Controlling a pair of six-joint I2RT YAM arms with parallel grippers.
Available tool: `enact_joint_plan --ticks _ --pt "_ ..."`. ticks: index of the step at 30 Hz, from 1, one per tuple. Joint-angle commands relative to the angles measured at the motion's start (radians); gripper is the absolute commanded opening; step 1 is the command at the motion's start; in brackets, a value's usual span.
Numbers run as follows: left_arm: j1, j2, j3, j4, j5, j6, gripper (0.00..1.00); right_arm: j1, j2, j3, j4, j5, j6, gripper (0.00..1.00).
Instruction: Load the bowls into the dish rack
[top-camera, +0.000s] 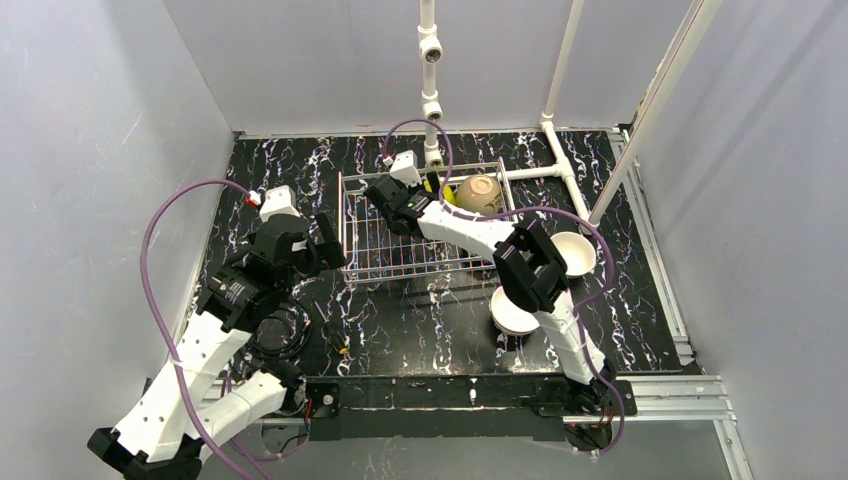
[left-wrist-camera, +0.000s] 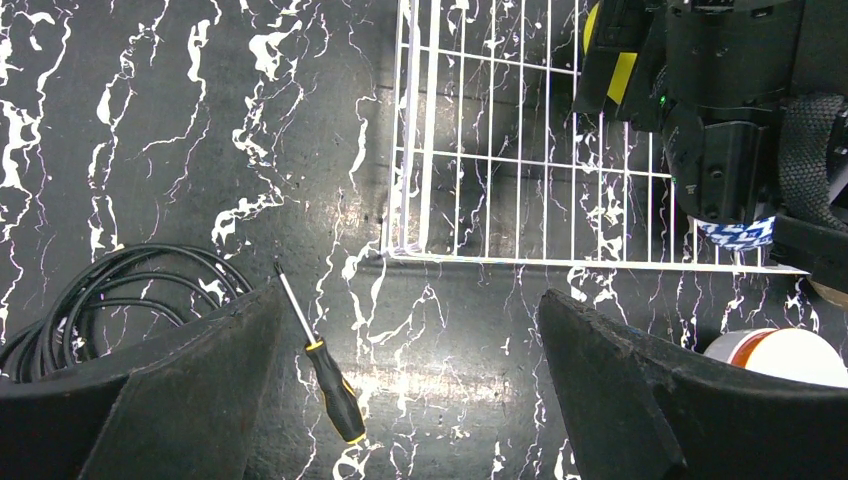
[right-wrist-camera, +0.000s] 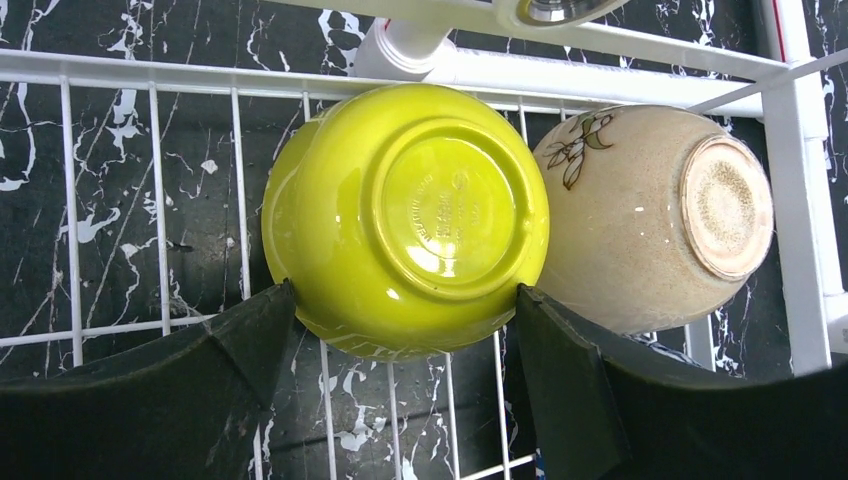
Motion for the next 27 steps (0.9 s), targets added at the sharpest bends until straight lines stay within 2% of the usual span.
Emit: enact_joint_plan --ticks 1,7,12,16,20,27 --pt "0.006 0.009 0.011 0.005 -0.004 0.001 0.98 -0.012 -0.071 -0.015 0.001 -0.006 -0.002 0.9" --pt "0.006 0.029 0.035 0.0 -0.001 0.026 0.98 -0.015 -0.176 -0.002 0.011 -0.238 -0.021 0.98" --pt "0.005 0.042 0.061 0.0 0.0 0.034 0.98 -0.023 -0.312 -0.062 0.01 -0.379 -0.014 0.98" --pt "0.006 0.036 0.069 0.001 -0.01 0.04 0.98 -0.027 -0.456 -0.18 -0.003 -0.468 0.005 0.95" --pt "0.006 0.02 0.065 0.008 -0.015 0.052 0.98 -0.033 -0.592 -0.238 -0.165 -0.433 0.071 0.86" --pt "0.006 -0.026 0.004 0.099 -0.02 0.102 0.98 -0.066 -0.821 -0.371 -0.495 -0.273 0.132 0.9"
